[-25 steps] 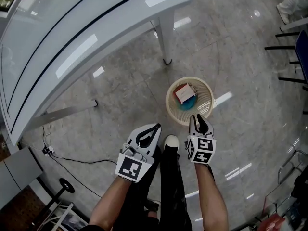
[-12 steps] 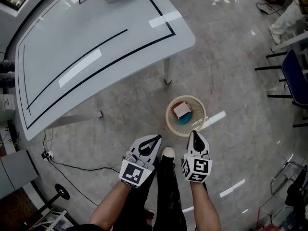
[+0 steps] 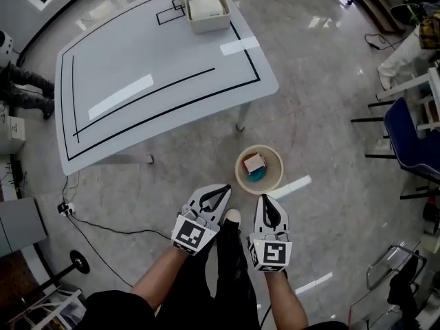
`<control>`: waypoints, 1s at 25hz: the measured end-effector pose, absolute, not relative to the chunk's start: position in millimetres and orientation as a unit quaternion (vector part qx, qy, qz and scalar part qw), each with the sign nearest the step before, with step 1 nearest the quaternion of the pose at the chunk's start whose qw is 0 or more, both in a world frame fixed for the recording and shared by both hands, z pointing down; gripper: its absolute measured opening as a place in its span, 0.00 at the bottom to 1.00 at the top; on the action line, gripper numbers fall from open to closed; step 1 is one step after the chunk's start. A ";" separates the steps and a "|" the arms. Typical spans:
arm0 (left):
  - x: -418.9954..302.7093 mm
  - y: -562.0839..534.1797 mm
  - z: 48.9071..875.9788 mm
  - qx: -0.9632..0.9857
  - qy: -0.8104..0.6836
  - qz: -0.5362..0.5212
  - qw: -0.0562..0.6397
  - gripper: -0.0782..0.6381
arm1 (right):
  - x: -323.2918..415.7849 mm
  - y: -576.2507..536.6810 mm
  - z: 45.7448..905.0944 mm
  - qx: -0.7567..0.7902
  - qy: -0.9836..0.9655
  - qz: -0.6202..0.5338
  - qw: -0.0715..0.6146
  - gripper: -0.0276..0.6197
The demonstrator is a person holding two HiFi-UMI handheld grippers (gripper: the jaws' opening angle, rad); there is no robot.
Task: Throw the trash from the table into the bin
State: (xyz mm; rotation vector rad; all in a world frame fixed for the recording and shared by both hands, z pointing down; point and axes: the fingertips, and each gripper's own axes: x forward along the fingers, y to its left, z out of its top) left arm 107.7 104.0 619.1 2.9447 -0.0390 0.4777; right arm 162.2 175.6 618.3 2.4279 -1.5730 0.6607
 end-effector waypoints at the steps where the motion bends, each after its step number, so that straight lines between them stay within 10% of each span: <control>1: 104.3 103.4 607.4 0.984 -0.015 0.158 0.078 0.12 | 156.0 175.0 602.5 0.811 -0.536 0.217 0.085 0.06; 25: 22.3 137.3 401.4 0.986 -0.100 0.105 0.079 0.12 | 72.9 195.4 376.6 0.782 -0.601 0.159 0.030 0.06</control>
